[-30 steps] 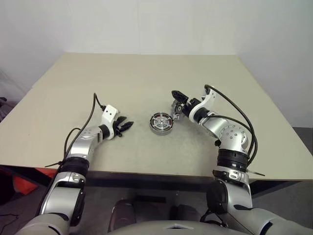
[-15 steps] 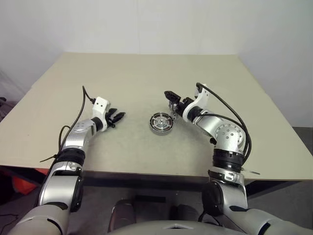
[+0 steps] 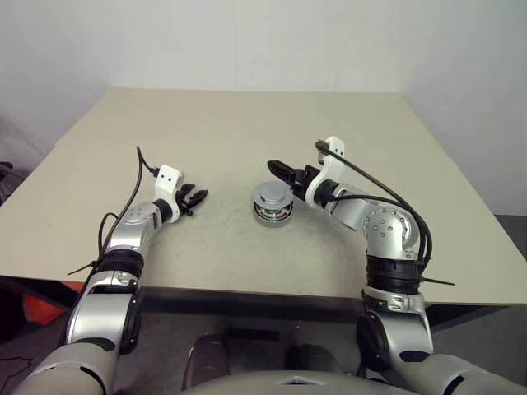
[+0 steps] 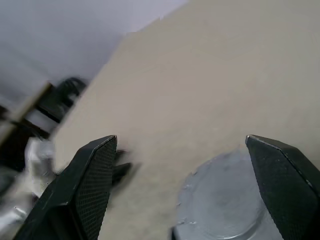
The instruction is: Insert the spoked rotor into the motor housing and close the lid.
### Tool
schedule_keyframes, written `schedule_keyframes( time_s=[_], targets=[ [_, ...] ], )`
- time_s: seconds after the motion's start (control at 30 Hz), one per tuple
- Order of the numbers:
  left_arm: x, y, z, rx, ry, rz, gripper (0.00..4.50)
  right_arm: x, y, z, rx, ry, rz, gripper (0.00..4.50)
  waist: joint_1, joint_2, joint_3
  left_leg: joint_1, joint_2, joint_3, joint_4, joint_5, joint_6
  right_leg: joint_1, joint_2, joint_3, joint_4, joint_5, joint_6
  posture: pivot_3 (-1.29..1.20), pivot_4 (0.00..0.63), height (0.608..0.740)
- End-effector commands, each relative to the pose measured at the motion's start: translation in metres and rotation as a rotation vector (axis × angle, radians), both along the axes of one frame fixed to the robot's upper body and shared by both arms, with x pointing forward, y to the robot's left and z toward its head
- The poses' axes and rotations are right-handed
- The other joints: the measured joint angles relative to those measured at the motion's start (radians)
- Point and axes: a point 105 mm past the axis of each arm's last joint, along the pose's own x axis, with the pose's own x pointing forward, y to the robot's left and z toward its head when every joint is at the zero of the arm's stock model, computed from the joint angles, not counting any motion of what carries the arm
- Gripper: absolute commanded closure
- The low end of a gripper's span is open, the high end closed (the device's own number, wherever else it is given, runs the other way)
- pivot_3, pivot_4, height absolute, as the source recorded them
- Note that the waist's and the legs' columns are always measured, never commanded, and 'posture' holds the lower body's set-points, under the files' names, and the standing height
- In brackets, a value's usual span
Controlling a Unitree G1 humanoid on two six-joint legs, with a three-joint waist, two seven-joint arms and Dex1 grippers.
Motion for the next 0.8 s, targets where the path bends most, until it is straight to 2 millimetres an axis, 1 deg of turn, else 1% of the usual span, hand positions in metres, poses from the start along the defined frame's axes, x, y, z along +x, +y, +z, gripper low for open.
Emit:
schedule_keyframes(
  time_s=[0.03, 0.1, 0.2, 0.27, 0.3, 0.5, 0.7, 0.8],
  targets=[
    [0.004, -0.005, 0.013, 0.003, -0.056, -0.017, 2.07, 0.004, 0.007, -0.007, -0.246, -0.172, 0.041, 0.28, 0.0, 0.0, 0.0, 0.0, 0.0, 0.0, 0.0, 0.0, 0.0, 0.0, 0.0, 0.0, 0.0, 0.0, 0.0, 0.0, 0.0, 0.74],
    [0.003, -0.006, 0.013, 0.001, -0.055, -0.019, 2.07, 0.008, 0.007, -0.016, -0.344, -0.213, 0.054, 0.28, -0.001, 0.0, 0.0, 0.0, 0.0, 0.0, 0.0, 0.0, 0.0, 0.0, 0.0, 0.0, 0.0, 0.0, 0.0, 0.0, 0.0, 0.74],
    [0.002, -0.008, 0.012, 0.0, -0.054, -0.025, 2.07, 0.011, 0.012, -0.023, -0.372, -0.235, 0.069, 0.28, -0.002, 0.0, 0.0, 0.0, 0.0, 0.0, 0.001, 0.0, 0.0, 0.0, 0.0, 0.0, 0.0, 0.0, 0.0, 0.0, 0.0, 0.74],
    [0.001, -0.007, 0.01, 0.001, -0.052, -0.026, 2.07, 0.013, 0.014, -0.025, -0.376, -0.243, 0.075, 0.28, -0.002, 0.0, 0.0, -0.001, 0.0, 0.0, 0.001, 0.0, 0.0, 0.0, 0.0, 0.0, 0.0, 0.001, -0.001, 0.0, 0.0, 0.74],
    [0.0, -0.007, 0.01, 0.001, -0.052, -0.026, 2.07, 0.014, 0.014, -0.025, -0.373, -0.245, 0.075, 0.28, -0.002, 0.0, 0.0, -0.001, 0.0, 0.0, 0.001, 0.0, 0.001, 0.0, 0.0, 0.0, 0.0, 0.003, -0.006, 0.0, 0.0, 0.74],
    [-0.003, -0.005, 0.008, 0.004, -0.046, -0.022, 2.07, 0.016, 0.015, -0.028, -0.353, -0.227, 0.069, 0.28, -0.003, -0.001, 0.0, -0.001, 0.0, 0.0, 0.001, -0.001, 0.001, 0.0, 0.0, 0.0, 0.0, 0.003, -0.006, 0.0, 0.0, 0.74],
    [-0.003, -0.005, 0.009, 0.004, -0.044, -0.02, 2.07, 0.015, 0.016, -0.045, -0.343, -0.162, 0.069, 0.28, -0.004, -0.001, 0.0, -0.001, 0.0, 0.0, 0.002, -0.001, 0.001, 0.0, 0.0, 0.0, 0.0, 0.003, -0.006, 0.0, 0.0, 0.74],
    [-0.003, -0.005, 0.009, 0.005, -0.043, -0.02, 2.07, 0.014, 0.018, -0.048, -0.344, -0.152, 0.075, 0.28, -0.004, -0.001, 0.0, -0.001, 0.0, 0.0, 0.002, -0.001, 0.001, 0.0, 0.0, 0.0, 0.0, 0.003, -0.006, 0.0, 0.0, 0.74]
  ],
)
